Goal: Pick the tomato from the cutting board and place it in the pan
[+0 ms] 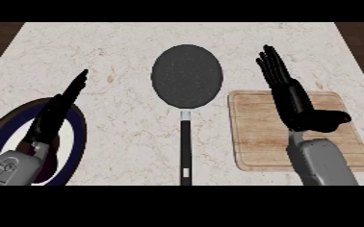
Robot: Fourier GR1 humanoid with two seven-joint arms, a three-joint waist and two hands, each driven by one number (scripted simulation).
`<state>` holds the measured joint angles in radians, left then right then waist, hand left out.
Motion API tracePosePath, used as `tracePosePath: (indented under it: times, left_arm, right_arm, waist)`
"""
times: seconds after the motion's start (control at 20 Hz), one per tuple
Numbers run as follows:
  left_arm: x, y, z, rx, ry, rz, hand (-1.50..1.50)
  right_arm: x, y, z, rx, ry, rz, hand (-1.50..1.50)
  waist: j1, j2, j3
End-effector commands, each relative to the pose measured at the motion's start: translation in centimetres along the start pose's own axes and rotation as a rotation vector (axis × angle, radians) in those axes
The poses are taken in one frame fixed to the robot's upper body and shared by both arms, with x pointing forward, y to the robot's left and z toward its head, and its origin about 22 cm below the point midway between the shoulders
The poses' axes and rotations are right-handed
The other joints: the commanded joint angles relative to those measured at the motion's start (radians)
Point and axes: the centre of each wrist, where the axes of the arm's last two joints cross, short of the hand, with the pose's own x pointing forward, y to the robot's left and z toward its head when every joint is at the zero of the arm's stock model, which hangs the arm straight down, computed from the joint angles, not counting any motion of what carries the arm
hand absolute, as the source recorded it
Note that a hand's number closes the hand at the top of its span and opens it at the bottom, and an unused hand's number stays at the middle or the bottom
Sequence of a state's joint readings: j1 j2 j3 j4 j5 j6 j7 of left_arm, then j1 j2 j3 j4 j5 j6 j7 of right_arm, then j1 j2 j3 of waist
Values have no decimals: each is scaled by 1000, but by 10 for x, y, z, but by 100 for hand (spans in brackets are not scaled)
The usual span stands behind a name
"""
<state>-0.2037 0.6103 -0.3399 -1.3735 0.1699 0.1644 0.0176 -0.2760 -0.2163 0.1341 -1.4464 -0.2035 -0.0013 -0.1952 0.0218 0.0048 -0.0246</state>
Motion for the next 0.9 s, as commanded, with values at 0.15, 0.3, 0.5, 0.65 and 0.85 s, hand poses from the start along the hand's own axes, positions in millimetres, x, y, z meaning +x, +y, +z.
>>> tracePosePath:
  times: [0.15, 0.3, 0.5, 0.65, 0.85]
  left_arm:
    - [-11, -5, 12, 108, 53, 73, 0]
    - [-22, -10, 21, 110, 87, 98, 0]
    - [-31, -23, 39, 133, 118, 128, 0]
    - [-33, -26, 40, 164, 152, 130, 0]
    - [-26, -30, 49, 127, 126, 121, 0]
  right_arm:
    - [22, -88, -17, -385, 75, 12, -150]
    - [20, -153, 31, -356, 373, 609, -150]
    - [6, -177, 64, -993, 511, 207, -150]
    - [28, -177, 89, -832, 646, 404, -150]
    - [70, -200, 80, -653, 776, 655, -150]
  waist:
    - [-9, -3, 25]
    - [-9, 15, 0]
    - [-38, -16, 21]
    - [-53, -15, 21]
    - [-26, -11, 22]
